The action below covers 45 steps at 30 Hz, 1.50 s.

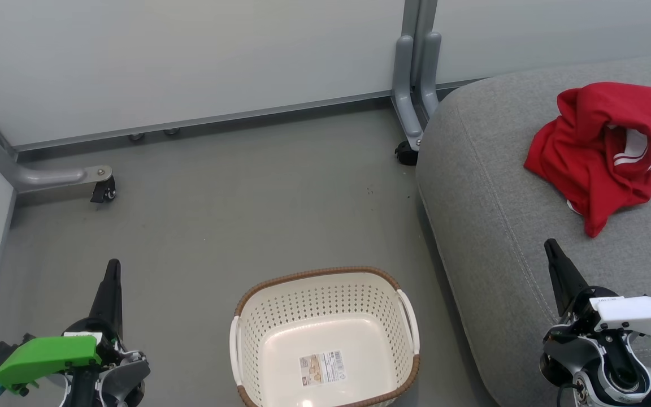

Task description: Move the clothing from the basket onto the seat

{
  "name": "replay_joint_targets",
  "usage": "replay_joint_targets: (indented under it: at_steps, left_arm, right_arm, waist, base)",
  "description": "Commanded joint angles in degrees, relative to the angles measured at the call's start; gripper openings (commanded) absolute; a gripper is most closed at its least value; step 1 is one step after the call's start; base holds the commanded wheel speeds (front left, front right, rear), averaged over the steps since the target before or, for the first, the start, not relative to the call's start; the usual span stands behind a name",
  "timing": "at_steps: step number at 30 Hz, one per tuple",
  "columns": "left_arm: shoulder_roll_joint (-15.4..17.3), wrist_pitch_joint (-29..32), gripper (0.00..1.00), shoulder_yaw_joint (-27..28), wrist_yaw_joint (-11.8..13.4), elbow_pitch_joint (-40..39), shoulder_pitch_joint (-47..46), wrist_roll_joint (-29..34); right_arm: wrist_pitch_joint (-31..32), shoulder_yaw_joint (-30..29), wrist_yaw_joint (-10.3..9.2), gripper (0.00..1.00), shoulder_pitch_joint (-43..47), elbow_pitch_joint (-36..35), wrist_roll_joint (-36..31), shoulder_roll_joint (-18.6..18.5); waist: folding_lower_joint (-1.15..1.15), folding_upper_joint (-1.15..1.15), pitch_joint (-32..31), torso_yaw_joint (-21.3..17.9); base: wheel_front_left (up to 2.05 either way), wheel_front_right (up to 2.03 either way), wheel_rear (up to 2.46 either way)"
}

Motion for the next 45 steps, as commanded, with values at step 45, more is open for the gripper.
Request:
replay_joint_targets:
  at_steps: [45]
  left_arm:
    - [0.1, 0.3, 0.0, 0.2, -0.2, 0.0, -0.7, 0.3]
  right_arm:
    - [0.2, -0.1, 0.02, 0.0, -0.3, 0.1, -0.3, 0.0]
  waist:
    - [0.0, 0.0, 0.0, 0.0]
  base:
    - [0.0, 0.0, 0.0]
